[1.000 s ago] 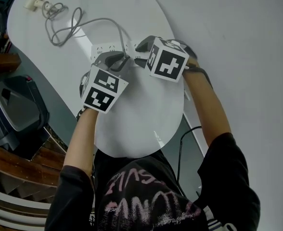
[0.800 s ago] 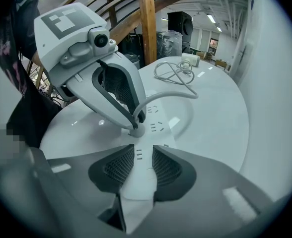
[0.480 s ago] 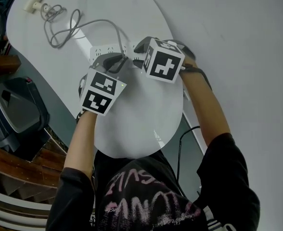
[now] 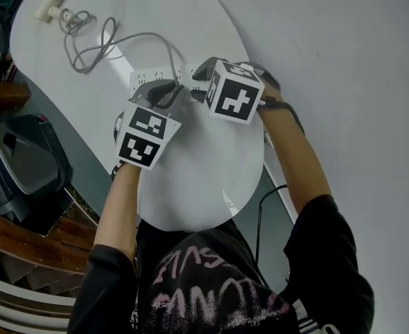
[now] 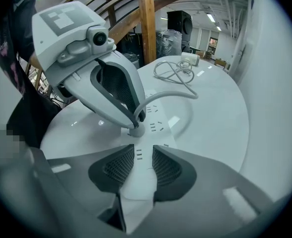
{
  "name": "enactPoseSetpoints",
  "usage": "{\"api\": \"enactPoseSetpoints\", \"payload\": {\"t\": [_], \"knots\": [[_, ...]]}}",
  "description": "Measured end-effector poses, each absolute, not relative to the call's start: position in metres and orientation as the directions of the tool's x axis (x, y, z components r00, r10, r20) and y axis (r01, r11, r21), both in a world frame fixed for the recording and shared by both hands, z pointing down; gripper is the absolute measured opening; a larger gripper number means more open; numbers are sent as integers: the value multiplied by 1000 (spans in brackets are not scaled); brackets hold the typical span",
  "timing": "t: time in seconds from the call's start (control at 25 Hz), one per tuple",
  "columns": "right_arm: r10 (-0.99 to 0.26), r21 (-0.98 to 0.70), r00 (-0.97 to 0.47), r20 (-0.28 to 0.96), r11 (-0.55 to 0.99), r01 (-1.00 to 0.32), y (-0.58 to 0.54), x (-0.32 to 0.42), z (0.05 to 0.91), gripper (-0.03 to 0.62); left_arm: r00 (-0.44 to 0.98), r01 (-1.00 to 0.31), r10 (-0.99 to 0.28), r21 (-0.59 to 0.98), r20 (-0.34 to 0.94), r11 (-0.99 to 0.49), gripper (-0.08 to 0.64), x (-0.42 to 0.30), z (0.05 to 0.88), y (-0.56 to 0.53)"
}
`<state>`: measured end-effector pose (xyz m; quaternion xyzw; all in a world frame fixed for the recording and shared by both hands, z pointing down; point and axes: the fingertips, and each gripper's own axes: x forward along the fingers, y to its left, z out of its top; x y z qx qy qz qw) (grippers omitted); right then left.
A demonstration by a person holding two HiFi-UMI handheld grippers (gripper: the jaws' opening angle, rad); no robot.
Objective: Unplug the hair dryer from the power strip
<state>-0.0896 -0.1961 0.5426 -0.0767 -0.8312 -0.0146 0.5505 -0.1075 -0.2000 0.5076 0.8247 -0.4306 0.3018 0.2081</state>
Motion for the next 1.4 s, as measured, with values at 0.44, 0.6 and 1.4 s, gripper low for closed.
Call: {"api": "enactPoseSetpoints", "payload": {"t": [0.44,0.6,1.4], "knots": [[114,-68,-344,932,987,144,-197,-90,543,145,438,-818,-584,34,684,-574,51,-104,507,-197],[114,-69,-356,928,988,136,-196,-91,544,144,442,-856,-600,114,667,-504,51,-110,507,-200],[104,-61,-367,925,990,126,-196,-91,543,144,466,-846,-658,80,591,-527,51,-106,467,-216]]}}
